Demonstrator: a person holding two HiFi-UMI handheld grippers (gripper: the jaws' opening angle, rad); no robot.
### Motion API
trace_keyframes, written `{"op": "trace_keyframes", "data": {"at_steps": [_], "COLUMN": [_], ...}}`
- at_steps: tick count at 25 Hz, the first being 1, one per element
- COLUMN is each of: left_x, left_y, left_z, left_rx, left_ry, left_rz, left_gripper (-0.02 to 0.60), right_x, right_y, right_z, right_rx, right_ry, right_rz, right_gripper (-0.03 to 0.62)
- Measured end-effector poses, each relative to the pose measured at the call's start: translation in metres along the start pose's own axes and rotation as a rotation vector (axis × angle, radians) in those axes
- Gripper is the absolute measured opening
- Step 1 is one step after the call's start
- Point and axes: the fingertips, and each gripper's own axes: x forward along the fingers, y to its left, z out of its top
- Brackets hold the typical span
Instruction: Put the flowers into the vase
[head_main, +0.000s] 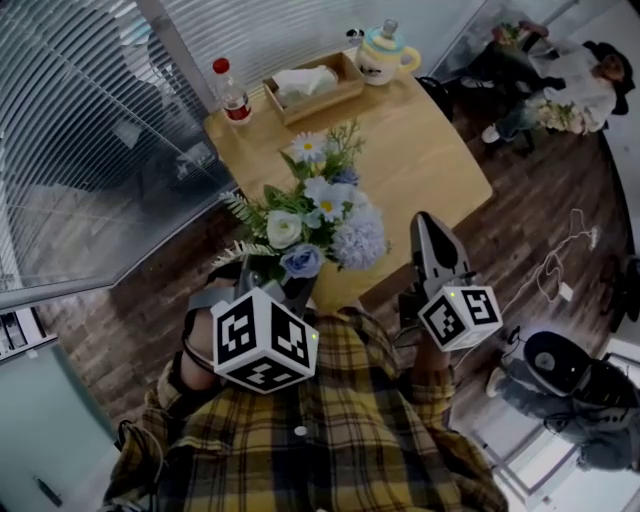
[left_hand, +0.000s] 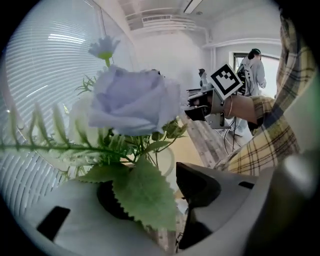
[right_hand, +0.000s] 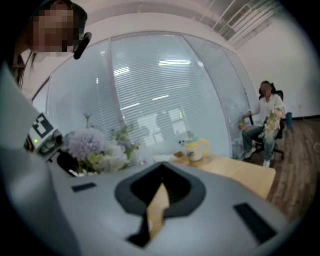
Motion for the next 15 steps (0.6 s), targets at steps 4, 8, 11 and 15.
{"op": "trace_keyframes", "data": {"at_steps": [4,8,11,15], "left_x": [-0.002,-0.003,-0.018,-0.052], "left_y": [0.001,0.003,-0.002,-0.014], "left_z": [0.0,-0.006,-0.017,-0.034], "left_rx": [-0.023,-0.066,-0.112,-0.201], "left_ry": [0.005,0.004,-0.009,-0.057], "left_rz": [-0.012,-0.025,-0.035,-0.071], "left_gripper": [0.212,0.212,0.212,0.212], "right_x": [-0.001,0.001,-0.007,-0.023], "right_y": [-0.001,-0.002,0.01,0.041], "right_z": [-0.001,-0.002,-0.003,-0.002], "right_rx": [0.002,-0.001,-0.008,-0.031], "right_ry": [0.002,0.01,0.01,0.007], "right_rz": [0.004,0.013,0.022,0.045], "right_gripper": [0.012,0.012,0.012,0.012]}}
